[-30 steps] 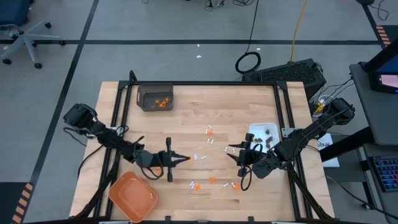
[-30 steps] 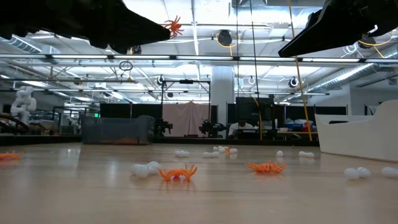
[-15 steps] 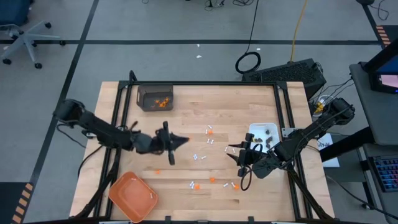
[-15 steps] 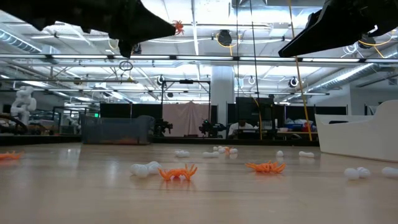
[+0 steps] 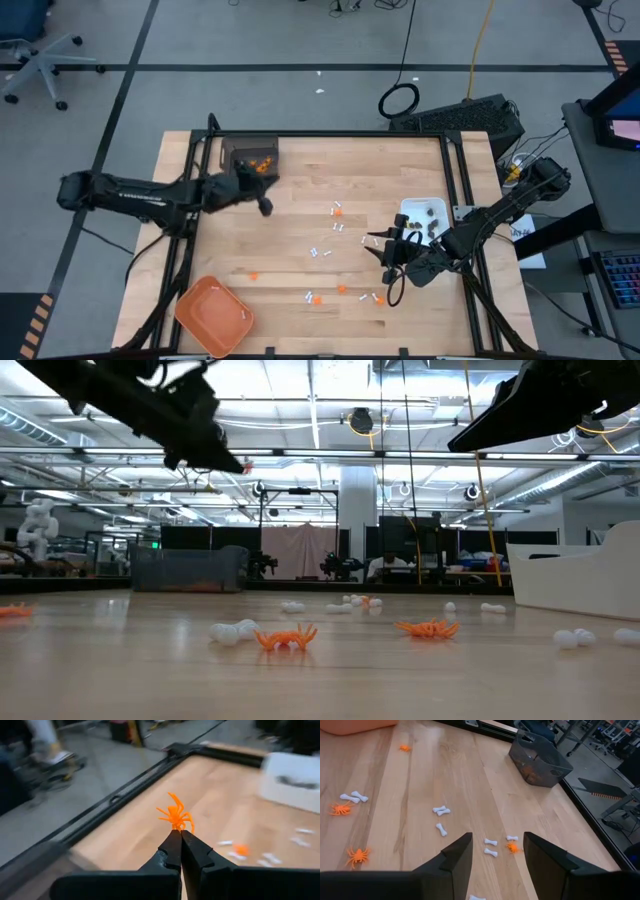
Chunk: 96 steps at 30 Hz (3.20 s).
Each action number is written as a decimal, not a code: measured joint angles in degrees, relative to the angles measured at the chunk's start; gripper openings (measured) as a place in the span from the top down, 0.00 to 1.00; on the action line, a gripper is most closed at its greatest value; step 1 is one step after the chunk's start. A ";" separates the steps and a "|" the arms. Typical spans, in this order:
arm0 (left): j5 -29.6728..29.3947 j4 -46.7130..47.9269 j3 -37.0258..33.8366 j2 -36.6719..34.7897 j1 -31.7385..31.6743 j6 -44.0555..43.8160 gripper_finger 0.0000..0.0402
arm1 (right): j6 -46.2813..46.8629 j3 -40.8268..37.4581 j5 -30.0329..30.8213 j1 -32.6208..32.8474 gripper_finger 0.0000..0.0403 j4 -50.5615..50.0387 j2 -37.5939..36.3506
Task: Sort Halloween decoration
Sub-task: Put the orange spider toy into the black bin
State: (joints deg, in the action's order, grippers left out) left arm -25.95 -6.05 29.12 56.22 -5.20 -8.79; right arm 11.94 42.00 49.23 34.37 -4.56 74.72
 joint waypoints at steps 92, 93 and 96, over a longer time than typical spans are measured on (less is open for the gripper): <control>-8.49 -12.51 -0.07 20.16 27.09 -5.59 0.64 | -4.96 0.00 -34.31 -33.21 0.60 18.87 24.65; -8.49 -12.47 -0.07 20.16 27.09 -5.47 0.64 | -4.98 0.00 -34.38 -33.29 0.60 19.25 25.13; -8.49 -12.49 -0.07 20.16 27.09 -5.45 0.64 | -5.24 0.00 -34.46 -33.72 0.60 20.48 26.45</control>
State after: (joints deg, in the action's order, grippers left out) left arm -34.44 -18.55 29.06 76.38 21.89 -14.24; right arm 6.71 42.00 14.77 0.65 15.92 101.17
